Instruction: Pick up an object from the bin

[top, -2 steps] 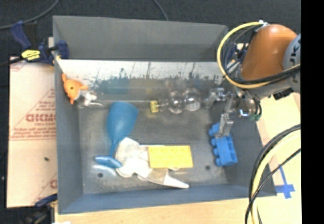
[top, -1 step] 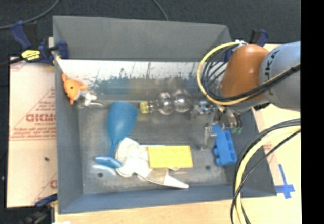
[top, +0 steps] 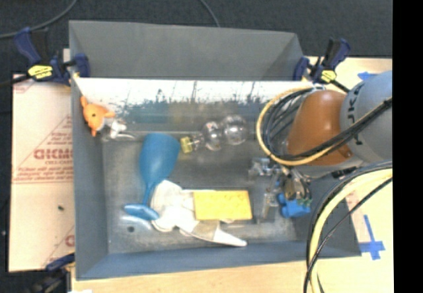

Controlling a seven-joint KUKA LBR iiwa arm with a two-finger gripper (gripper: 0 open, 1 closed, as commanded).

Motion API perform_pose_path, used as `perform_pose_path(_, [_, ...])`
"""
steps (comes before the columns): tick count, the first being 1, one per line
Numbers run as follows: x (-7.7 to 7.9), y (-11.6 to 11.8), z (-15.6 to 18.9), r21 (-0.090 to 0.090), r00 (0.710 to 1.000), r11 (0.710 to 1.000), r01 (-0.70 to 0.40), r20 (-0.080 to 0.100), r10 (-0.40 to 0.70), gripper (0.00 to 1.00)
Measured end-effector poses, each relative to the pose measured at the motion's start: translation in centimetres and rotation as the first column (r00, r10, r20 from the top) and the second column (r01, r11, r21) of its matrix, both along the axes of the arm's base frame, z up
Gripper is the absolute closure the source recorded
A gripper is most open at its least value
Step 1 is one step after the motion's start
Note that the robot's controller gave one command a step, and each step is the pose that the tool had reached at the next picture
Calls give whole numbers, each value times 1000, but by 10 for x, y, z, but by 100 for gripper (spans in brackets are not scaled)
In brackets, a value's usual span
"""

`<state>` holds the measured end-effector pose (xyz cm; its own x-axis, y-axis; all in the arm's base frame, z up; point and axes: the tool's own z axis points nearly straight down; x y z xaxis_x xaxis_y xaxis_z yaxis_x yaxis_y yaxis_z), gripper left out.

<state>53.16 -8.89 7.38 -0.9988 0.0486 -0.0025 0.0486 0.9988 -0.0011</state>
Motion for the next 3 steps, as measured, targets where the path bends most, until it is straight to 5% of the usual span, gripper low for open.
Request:
perform_pose_path(1, [-4,24,-3,-6,960,960,-280,0,280,0])
perform_pose_path(2, [20,52,-3,0,999,999,-38,5,38,0])
perform_pose_path(3, [21,57,-3,-8,965,965,-261,4,261,100])
